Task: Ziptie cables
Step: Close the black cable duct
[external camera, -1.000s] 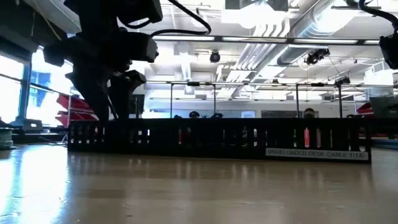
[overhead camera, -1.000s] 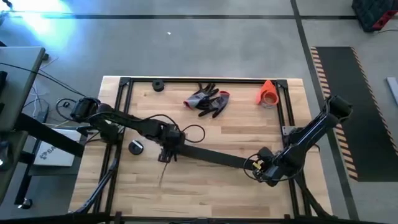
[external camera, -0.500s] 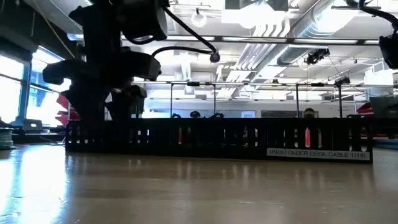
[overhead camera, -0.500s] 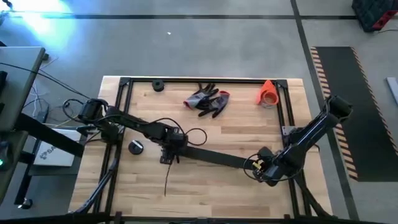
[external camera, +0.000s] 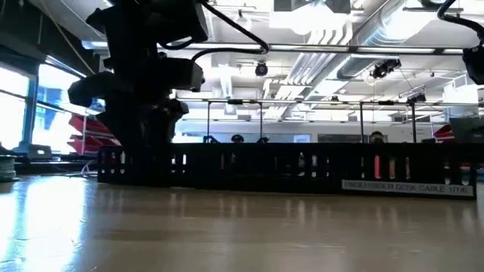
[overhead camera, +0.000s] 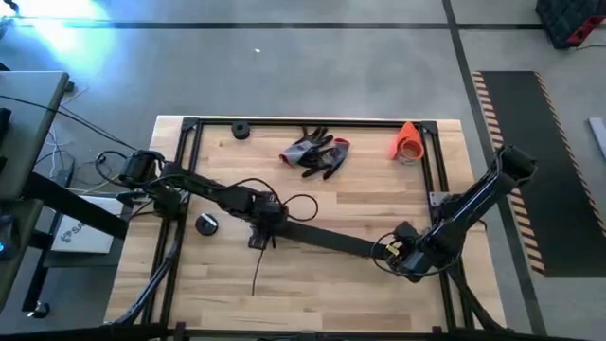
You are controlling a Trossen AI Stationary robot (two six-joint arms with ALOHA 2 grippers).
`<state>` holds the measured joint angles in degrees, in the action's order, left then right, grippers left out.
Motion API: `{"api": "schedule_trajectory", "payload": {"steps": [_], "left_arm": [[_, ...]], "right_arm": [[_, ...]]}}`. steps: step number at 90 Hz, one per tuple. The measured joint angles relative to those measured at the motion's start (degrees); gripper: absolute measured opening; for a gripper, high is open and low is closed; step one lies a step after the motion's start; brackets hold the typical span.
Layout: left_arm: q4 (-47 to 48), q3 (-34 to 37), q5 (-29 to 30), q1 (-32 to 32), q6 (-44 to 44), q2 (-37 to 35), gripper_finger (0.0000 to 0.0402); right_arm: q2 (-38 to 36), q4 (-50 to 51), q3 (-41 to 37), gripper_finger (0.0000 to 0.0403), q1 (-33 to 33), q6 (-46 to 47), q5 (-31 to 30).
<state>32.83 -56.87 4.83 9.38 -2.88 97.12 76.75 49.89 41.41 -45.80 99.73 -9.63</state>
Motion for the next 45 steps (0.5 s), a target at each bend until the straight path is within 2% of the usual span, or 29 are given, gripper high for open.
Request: {"api": "schedule_trajectory", "payload": {"steps": [26, 45], "left_arm": [[-0.8, 0.2, 0.7, 1.1, -0.6, 0.0, 0.0203], [-0.7, 0.1, 0.8, 1.7, -0.4, 0.0, 0.0202]], "right_arm": [[0.0, -1.2, -0.1, 0.0, 1.9, -5.2, -5.6], [0.0, -2.5, -0.1, 0.0, 2.2, -10.2, -6.2]]}}
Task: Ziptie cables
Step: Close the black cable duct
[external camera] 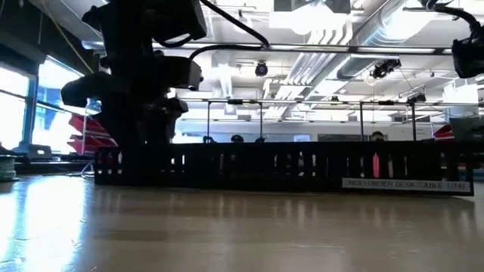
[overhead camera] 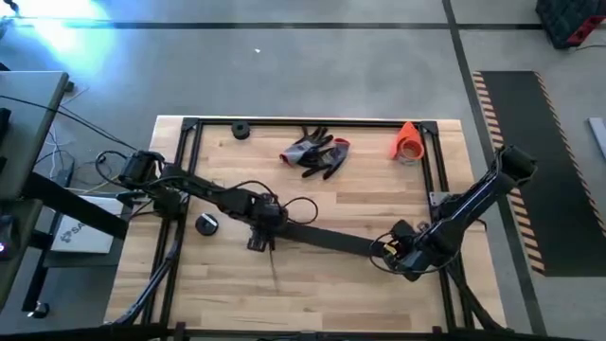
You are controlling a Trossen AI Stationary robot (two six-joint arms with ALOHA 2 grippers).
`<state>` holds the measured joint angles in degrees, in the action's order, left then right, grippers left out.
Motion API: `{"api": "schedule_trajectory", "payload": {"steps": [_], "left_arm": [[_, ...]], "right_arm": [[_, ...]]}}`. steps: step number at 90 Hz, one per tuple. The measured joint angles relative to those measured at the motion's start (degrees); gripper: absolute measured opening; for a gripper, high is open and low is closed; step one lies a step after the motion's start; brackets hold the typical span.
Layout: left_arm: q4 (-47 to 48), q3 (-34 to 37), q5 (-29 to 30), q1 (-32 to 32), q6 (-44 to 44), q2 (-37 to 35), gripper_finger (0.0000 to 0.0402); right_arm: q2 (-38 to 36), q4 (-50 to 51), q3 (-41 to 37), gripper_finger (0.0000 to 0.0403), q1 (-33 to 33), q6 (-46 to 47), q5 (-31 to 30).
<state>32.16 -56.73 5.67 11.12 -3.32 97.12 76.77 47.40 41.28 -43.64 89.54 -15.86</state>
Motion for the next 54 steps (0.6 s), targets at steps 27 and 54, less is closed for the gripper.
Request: {"api": "schedule_trajectory", "payload": {"steps": [27, 54], "left_arm": [[2.2, -0.8, -0.3, 0.0, 0.1, 0.0, 0.021], [13.0, -1.1, -5.2, -0.3, 3.0, -1.8, 0.0268]], "right_arm": [[0.0, 0.5, 0.1, 0.0, 0.7, -1.2, 3.3], [0.0, 0.4, 0.2, 0.0, 0.2, -0.6, 2.7]]}}
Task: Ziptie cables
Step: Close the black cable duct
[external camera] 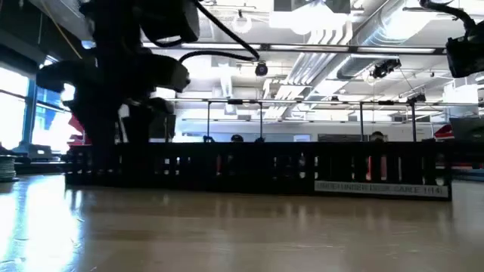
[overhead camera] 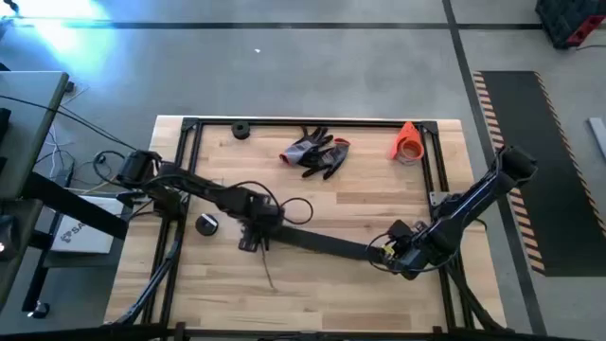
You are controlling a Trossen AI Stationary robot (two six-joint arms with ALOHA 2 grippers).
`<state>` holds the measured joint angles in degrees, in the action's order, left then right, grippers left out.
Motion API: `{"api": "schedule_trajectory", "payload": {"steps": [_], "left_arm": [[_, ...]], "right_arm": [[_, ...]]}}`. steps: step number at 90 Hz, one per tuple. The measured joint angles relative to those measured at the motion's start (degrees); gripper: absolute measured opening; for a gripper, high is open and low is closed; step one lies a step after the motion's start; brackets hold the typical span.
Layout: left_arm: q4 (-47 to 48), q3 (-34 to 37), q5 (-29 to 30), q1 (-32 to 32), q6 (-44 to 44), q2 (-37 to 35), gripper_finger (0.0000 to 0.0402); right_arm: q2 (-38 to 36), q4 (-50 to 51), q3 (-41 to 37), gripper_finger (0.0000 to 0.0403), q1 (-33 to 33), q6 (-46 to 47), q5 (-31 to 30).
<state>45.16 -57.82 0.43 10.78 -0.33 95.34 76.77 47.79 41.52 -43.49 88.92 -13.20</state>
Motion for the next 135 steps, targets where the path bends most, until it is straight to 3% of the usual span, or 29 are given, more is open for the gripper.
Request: {"api": "schedule_trajectory", "payload": {"steps": [9, 27, 55, 76, 98, 114, 135], "left_arm": [[3.5, 0.1, 1.1, 1.2, 1.8, -0.1, 0.0273], [1.8, 2.9, 5.2, 3.6, 1.6, -0.1, 0.0271], [-3.9, 4.9, 5.5, 4.7, 1.7, -0.2, 0.0203], [-6.7, 4.9, 6.1, 4.7, 1.6, -0.2, 0.0198], [-9.9, 4.9, 6.3, 4.7, 1.2, -0.1, 0.0199], [-17.5, 5.3, 6.1, 5.5, 1.4, 0.1, 0.0199], [-18.1, 4.2, 7.0, 5.8, 2.9, 0.1, 0.0199]], "right_arm": [[0.0, 0.3, 0.0, 0.0, 0.0, 0.0, 0.4], [0.0, 0.8, 0.0, 0.0, -0.2, -0.2, 1.6], [0.0, 2.2, 0.0, 0.0, -4.2, 3.8, 5.1], [0.0, 2.3, 0.0, 0.0, -7.1, 8.9, 10.2], [0.0, -3.7, -0.1, 0.0, -8.2, 8.9, 4.5], [1.0, -7.7, -0.2, 0.0, -5.0, 7.5, 0.8], [1.2, -5.5, 0.6, 0.0, -2.3, 2.5, 2.5]]}}
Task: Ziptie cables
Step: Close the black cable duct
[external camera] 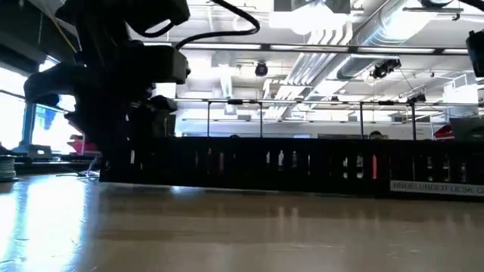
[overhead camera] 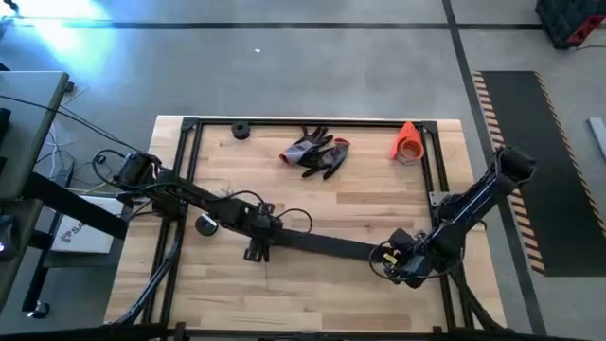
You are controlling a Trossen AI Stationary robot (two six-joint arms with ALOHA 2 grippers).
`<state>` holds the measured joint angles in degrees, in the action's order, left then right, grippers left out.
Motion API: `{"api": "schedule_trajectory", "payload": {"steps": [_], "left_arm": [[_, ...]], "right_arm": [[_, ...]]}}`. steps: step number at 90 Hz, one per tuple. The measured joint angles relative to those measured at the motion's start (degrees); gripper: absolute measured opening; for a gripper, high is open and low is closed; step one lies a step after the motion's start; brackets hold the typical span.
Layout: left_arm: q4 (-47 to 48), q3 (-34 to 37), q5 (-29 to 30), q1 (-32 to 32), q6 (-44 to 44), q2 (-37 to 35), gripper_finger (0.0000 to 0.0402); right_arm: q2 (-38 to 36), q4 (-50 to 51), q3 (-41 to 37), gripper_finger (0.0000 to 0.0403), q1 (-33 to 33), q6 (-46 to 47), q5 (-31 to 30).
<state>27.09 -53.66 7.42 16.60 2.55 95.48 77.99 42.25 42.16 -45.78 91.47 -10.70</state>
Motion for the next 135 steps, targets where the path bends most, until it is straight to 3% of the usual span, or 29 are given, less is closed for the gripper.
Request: {"api": "schedule_trajectory", "payload": {"steps": [13, 31, 43, 62, 78, 106, 125, 135], "left_arm": [[-0.1, -0.5, 0.9, -0.4, -0.1, 0.0, 0.0203], [1.6, -1.6, -4.6, -2.3, -0.2, -0.1, 0.0253], [9.4, -4.0, -5.0, -2.6, 0.2, -0.2, 0.0279], [20.6, -9.5, -2.4, -1.4, 1.8, -0.2, 0.0284], [17.0, -6.0, -2.3, 0.1, -0.1, -0.3, 0.0285], [3.9, -0.1, -0.9, 0.0, 5.5, -0.2, 0.0285], [1.4, 1.6, 0.0, 0.0, 6.3, -0.2, 0.0285], [1.3, 1.6, 0.7, 0.0, 6.3, -0.2, 0.0283]], "right_arm": [[0.0, 3.0, 0.3, 0.0, -0.5, 1.3, 1.8], [0.0, 4.3, 0.3, 0.0, -1.5, 3.6, 1.8], [0.0, 4.5, 0.3, 0.0, -2.2, 4.1, 1.8], [0.0, 4.9, 0.3, 0.0, -2.6, 4.2, 2.0], [0.0, 4.9, 0.3, 0.0, -2.6, 4.3, 2.0], [0.0, 5.4, 0.3, 0.0, -2.6, 4.0, 2.1], [0.0, 9.5, 0.2, 0.0, -3.2, 12.0, 7.7], [0.0, 10.0, 0.1, 0.0, -3.8, 13.1, 7.7]]}}
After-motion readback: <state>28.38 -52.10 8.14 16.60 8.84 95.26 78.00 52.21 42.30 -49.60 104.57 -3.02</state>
